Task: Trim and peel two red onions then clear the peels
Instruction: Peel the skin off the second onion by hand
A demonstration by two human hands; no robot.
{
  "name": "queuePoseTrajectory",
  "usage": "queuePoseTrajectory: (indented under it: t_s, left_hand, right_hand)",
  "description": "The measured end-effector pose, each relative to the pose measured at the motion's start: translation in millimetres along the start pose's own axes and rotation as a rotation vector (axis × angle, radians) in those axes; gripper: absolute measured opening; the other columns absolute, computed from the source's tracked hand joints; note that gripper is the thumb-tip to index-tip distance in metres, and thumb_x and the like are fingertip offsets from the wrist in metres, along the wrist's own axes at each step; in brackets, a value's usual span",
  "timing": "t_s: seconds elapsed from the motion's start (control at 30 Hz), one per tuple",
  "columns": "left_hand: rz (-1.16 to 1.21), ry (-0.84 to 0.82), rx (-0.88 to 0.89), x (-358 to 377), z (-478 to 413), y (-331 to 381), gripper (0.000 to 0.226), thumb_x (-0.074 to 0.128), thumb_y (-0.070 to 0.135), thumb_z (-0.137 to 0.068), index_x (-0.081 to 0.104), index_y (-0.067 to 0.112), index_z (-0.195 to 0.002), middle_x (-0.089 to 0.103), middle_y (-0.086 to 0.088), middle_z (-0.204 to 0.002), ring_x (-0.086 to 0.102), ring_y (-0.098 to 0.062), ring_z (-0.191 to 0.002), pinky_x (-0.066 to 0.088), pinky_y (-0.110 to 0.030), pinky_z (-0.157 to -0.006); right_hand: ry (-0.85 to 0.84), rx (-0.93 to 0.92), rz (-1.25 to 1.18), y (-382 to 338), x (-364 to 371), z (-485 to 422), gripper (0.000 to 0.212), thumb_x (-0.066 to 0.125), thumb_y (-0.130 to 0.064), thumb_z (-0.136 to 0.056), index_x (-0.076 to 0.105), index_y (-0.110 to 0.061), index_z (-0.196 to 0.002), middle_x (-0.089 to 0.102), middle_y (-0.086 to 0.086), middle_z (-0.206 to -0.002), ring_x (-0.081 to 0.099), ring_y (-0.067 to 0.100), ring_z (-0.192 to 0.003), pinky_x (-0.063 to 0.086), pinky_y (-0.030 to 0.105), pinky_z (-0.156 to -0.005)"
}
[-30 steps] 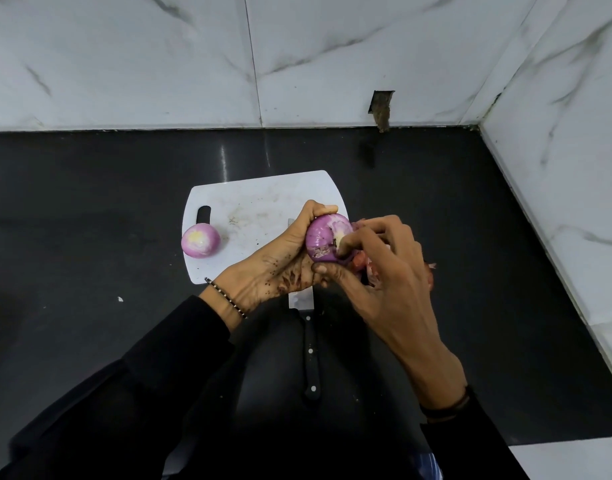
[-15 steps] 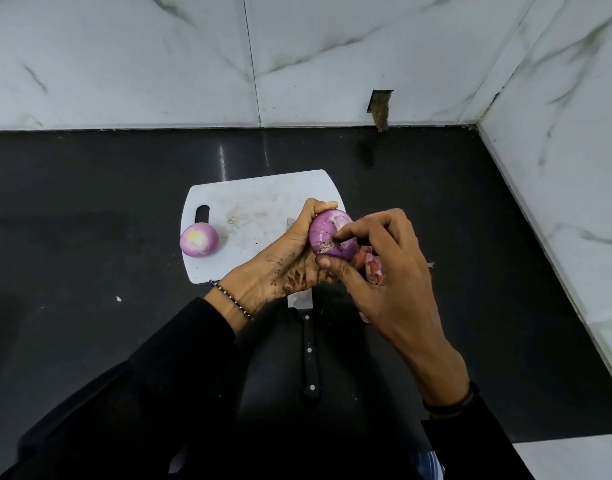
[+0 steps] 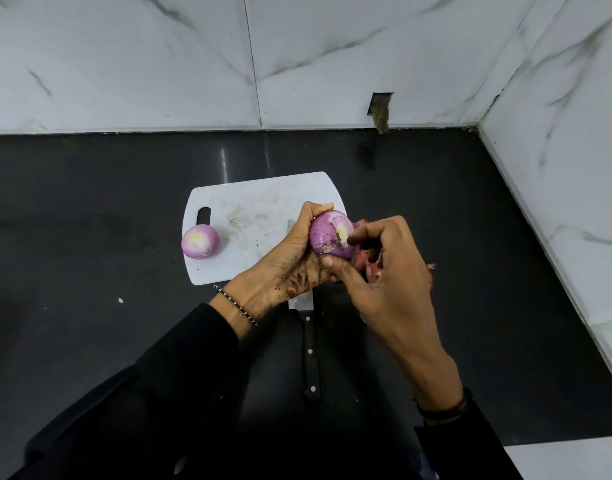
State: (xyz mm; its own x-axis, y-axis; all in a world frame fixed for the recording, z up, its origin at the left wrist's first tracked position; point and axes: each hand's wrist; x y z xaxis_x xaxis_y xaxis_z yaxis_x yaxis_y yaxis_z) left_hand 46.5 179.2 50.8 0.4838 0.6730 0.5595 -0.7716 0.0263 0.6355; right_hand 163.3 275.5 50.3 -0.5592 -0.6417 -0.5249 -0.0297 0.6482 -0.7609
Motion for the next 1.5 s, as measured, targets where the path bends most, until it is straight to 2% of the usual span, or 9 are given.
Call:
queuePoseTrajectory:
  t_s: [0.2,0.33,0.57,0.67,0.73,0.93,1.1,1.33,1.5]
  left_hand:
    - [0.026,0.011,-0.023,0.6,3.1,-1.8,0.046,0.047,0.051,-0.097,0.064,0.008,-0.095,0.071,-0.009,-0.082,0.069,-0.017,-0.067,0.057,-0.024,-0.057]
    - [0.006,0.053,-0.008,-2.3,0.4,-2.7,0.05,0.051,0.053,-0.096,0.057,0.008,-0.119,0.07,-0.012,-0.098,0.071,-0.019,-0.08,0.059,-0.031,-0.069]
    - [-0.134,0.146,0.049,-1.5,1.7,-6.4,0.04,0.053,0.05,-0.096,0.065,0.013,-0.092,0.071,-0.009,-0.08,0.069,-0.017,-0.067,0.054,-0.037,-0.087]
    - [-0.132,0.21,0.068,1.9,1.5,-8.7,0.039,0.058,0.05,-0.093,0.068,0.014,-0.084,0.069,-0.008,-0.077,0.067,-0.014,-0.061,0.059,-0.03,-0.072]
    - [-0.143,0.268,0.074,3.3,1.8,-9.3,0.042,0.06,0.053,-0.091,0.068,0.013,-0.088,0.069,-0.007,-0.075,0.067,-0.013,-0.061,0.058,-0.025,-0.063]
    - [-0.065,0.263,0.065,5.1,5.2,-7.6,0.05,0.061,0.055,-0.09,0.067,0.008,-0.108,0.074,-0.017,-0.102,0.069,-0.024,-0.086,0.06,-0.037,-0.086]
    - [0.011,0.149,0.01,7.5,12.3,-4.7,0.061,0.052,0.053,-0.094,0.066,-0.002,-0.113,0.071,-0.018,-0.082,0.066,-0.019,-0.06,0.058,-0.027,-0.054]
    - [0.014,0.114,0.011,10.1,12.1,-8.7,0.071,0.054,0.055,-0.092,0.058,-0.007,-0.128,0.071,-0.016,-0.082,0.066,-0.018,-0.06,0.06,-0.027,-0.068]
    - [0.044,0.145,0.031,12.6,13.2,-12.7,0.064,0.062,0.051,-0.09,0.055,0.0,-0.129,0.073,-0.022,-0.101,0.073,-0.027,-0.081,0.063,-0.038,-0.08]
  right_hand:
    - [-0.028,0.016,-0.017,-2.6,-4.4,0.7,0.032,0.082,-0.026,-0.082,0.066,-0.021,-0.109,0.06,-0.008,-0.105,0.06,0.006,-0.097,0.049,0.012,-0.081]
    - [-0.014,0.038,0.003,-5.2,-7.6,3.0,0.026,0.075,-0.03,-0.087,0.072,-0.021,-0.111,0.064,-0.013,-0.105,0.063,0.005,-0.098,0.054,0.02,-0.081]
    - [-0.074,-0.088,0.263,2.0,-5.7,-2.6,0.026,0.062,-0.039,-0.088,0.071,-0.017,-0.097,0.062,-0.006,-0.093,0.057,0.009,-0.085,0.054,0.033,-0.068]
    - [-0.087,-0.084,0.357,2.8,1.3,-2.0,0.03,0.054,-0.044,-0.087,0.064,-0.017,-0.095,0.058,-0.004,-0.092,0.055,0.009,-0.081,0.053,0.031,-0.059]
    - [-0.097,-0.078,0.318,2.0,3.7,0.4,0.033,0.05,-0.046,-0.087,0.064,-0.018,-0.095,0.058,-0.004,-0.092,0.056,0.008,-0.078,0.052,0.027,-0.058]
    - [-0.086,0.045,0.109,1.9,-1.6,10.5,0.023,0.053,-0.044,-0.087,0.061,-0.024,-0.095,0.055,-0.016,-0.093,0.057,0.001,-0.082,0.049,0.017,-0.068]
    - [0.024,0.188,0.024,14.0,-12.8,16.5,0.02,0.052,-0.044,-0.093,0.064,-0.029,-0.098,0.056,-0.019,-0.096,0.066,0.009,-0.076,0.058,0.038,-0.063]
    - [0.116,0.093,0.098,15.0,-21.7,19.3,0.013,0.071,-0.02,-0.09,0.071,-0.019,-0.104,0.065,-0.012,-0.096,0.063,0.003,-0.086,0.054,0.027,-0.071]
    - [0.079,0.016,0.01,8.8,-16.6,16.5,0.028,0.066,-0.038,-0.094,0.069,-0.021,-0.115,0.063,-0.016,-0.109,0.068,0.008,-0.09,0.06,0.034,-0.069]
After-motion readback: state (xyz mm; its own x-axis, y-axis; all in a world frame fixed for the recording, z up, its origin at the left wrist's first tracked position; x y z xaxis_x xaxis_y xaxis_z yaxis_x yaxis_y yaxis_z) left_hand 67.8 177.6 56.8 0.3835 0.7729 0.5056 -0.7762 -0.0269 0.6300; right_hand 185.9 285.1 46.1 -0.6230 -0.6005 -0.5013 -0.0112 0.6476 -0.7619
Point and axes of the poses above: each hand's wrist, its own z-axis away from the middle knuckle, its own x-axis out of the palm, y = z × x
